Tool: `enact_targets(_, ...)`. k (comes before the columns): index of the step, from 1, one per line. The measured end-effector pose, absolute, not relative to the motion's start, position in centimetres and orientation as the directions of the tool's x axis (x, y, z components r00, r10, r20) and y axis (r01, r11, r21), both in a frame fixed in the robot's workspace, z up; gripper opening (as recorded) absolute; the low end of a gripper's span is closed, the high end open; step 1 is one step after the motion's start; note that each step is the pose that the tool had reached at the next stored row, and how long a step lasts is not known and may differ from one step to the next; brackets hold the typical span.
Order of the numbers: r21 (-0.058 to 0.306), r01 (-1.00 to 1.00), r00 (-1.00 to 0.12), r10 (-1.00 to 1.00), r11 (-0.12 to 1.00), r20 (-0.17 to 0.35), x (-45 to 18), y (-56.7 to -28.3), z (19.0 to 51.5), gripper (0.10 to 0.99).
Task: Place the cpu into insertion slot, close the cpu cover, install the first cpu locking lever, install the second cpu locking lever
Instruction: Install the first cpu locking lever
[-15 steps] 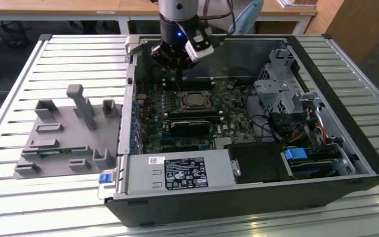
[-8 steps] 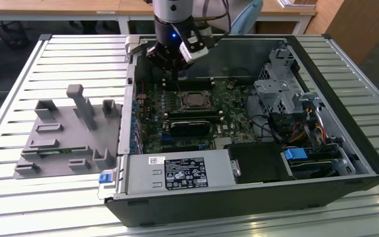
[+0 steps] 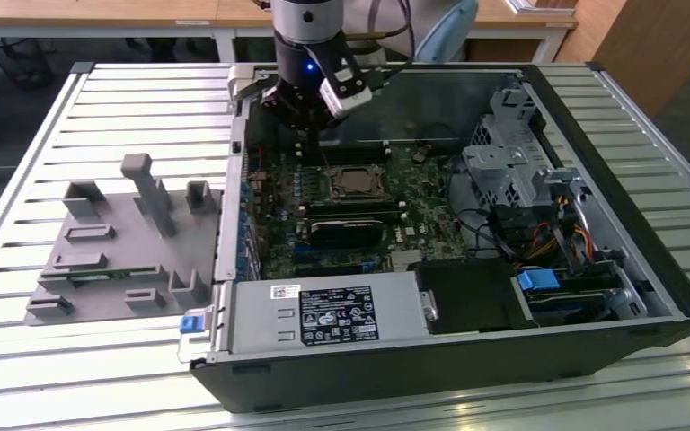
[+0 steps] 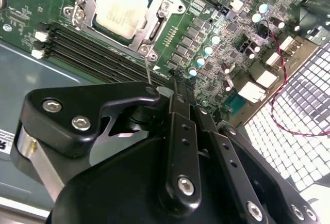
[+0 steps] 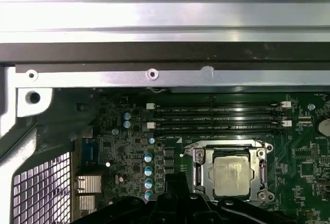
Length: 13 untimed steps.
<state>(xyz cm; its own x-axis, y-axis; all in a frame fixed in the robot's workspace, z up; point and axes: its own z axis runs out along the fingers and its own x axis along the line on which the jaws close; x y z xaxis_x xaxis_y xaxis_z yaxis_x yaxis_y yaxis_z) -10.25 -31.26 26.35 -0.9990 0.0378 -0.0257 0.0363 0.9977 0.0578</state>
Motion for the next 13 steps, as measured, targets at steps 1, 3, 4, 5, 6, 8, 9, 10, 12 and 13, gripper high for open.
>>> enact_targets(1, 0.058, 0.036, -0.999, 0.038, 0.998, -0.026, -10.3, -31.3, 26.3, 0.106)
enact_targets(3, 0.058, 0.036, -0.999, 0.038, 0.998, -0.026, -10.4, -31.1, 26.2, 0.106)
enact_targets(4, 0.058, 0.036, -0.999, 0.038, 0.998, -0.026, -10.4, -31.1, 26.1, 0.106)
enact_targets(5, 0.058, 0.036, -0.999, 0.038, 0.998, -0.026, -10.5, -31.0, 26.1, 0.106)
enact_targets(6, 0.058, 0.036, -0.999, 0.038, 0.998, -0.026, -10.5, -30.9, 26.1, 0.106)
enact_targets(8, 0.058, 0.036, -0.999, 0.038, 0.998, -0.026, -10.5, -30.7, 26.0, 0.106)
enact_targets(9, 0.058, 0.036, -0.999, 0.038, 0.998, -0.026, -10.5, -30.6, 26.0, 0.106)
enact_targets(10, 0.058, 0.036, -0.999, 0.038, 0.998, -0.026, -10.5, -30.5, 25.9, 0.106)
enact_targets(12, 0.058, 0.036, -0.999, 0.038, 0.998, -0.026, -10.5, -30.2, 25.9, 0.106)
enact_targets(13, 0.058, 0.036, -0.999, 0.038, 0.998, -0.026, -10.5, -30.1, 25.9, 0.106)
